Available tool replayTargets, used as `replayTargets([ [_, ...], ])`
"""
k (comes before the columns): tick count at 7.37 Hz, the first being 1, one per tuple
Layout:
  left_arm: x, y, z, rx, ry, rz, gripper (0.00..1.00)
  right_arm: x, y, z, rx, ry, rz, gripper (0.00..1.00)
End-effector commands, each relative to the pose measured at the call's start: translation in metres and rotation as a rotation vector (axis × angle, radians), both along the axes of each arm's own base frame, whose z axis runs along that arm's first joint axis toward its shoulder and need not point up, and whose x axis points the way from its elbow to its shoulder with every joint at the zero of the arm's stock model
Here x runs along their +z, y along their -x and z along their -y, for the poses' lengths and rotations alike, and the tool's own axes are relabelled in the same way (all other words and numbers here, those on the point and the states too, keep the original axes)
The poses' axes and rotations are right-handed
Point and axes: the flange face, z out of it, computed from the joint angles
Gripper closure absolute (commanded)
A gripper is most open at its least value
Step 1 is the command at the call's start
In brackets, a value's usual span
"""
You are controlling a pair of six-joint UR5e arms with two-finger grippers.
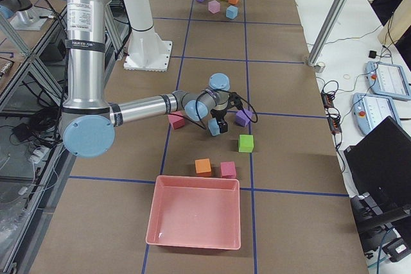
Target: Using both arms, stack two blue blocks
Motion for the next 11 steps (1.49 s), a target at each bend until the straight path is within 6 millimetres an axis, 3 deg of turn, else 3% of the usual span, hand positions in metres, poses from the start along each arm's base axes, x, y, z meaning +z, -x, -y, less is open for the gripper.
replayTargets([
  [1, 0.001, 0.0, 0.0, 0.0, 0.002, 0.0, 0.02, 0.0, 0.005, -0.001, 0.001, -0.005, -0.007, 0.0],
  [6, 0.001, 0.0, 0.0, 0.0, 0.008, -0.001, 0.02, 0.004, 0.017, -0.009, -0.015, -0.017, -0.031, 0.03],
  [9, 0.001, -0.001, 0.001, 0.002, 0.008, -0.001, 0.02, 0.009, 0.018, -0.01, -0.016, -0.016, -0.042, 0.15],
  [11, 0.001, -0.001, 0.001, 0.002, 0.008, -0.001, 0.02, 0.01, 0.018, -0.009, -0.015, -0.016, -0.044, 0.3],
])
